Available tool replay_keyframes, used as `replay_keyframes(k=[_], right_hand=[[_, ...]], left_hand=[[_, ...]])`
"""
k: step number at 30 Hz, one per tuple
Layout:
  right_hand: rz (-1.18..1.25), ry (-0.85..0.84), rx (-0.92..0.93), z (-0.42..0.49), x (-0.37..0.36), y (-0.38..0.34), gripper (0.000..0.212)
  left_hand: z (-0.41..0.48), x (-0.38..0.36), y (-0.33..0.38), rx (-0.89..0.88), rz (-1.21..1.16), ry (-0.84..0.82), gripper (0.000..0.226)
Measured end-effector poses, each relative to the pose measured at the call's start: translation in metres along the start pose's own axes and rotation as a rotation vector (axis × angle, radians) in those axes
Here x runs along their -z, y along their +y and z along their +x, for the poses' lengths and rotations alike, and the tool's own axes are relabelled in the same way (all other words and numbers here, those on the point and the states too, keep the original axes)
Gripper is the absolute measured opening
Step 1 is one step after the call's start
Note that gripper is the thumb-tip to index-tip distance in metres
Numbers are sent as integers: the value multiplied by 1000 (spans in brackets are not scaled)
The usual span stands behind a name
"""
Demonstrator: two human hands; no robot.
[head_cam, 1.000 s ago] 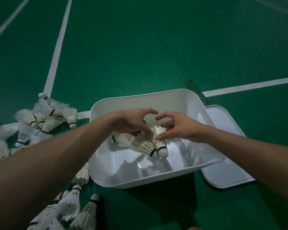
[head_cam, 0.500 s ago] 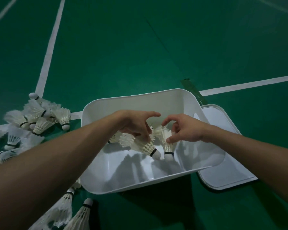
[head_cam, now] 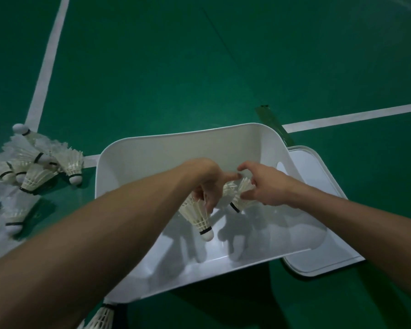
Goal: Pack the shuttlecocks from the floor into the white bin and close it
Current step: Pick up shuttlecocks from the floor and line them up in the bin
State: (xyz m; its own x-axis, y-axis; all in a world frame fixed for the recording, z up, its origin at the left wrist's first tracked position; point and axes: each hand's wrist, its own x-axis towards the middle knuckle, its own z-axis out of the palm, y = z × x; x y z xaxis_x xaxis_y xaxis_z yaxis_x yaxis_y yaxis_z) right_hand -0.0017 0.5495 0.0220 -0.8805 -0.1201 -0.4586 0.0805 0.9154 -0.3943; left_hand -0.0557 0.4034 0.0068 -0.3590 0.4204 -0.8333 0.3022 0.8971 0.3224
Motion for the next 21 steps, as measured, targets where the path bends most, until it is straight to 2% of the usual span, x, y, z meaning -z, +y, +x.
replay_keyframes(k=[4,8,12,21], right_hand=[[24,39,38,2,2,4,46],[11,142,-19,3,1,3,27],[55,266,-70,3,-2,0,31],[88,456,-113,0,-7,-2,34]], left_hand=[[8,0,-4,32,72,-14,112],[5,7,-18,45,-15,9,105],[0,9,-27,31,-78,13,105],[-3,11,-27,44,-34,36,103]])
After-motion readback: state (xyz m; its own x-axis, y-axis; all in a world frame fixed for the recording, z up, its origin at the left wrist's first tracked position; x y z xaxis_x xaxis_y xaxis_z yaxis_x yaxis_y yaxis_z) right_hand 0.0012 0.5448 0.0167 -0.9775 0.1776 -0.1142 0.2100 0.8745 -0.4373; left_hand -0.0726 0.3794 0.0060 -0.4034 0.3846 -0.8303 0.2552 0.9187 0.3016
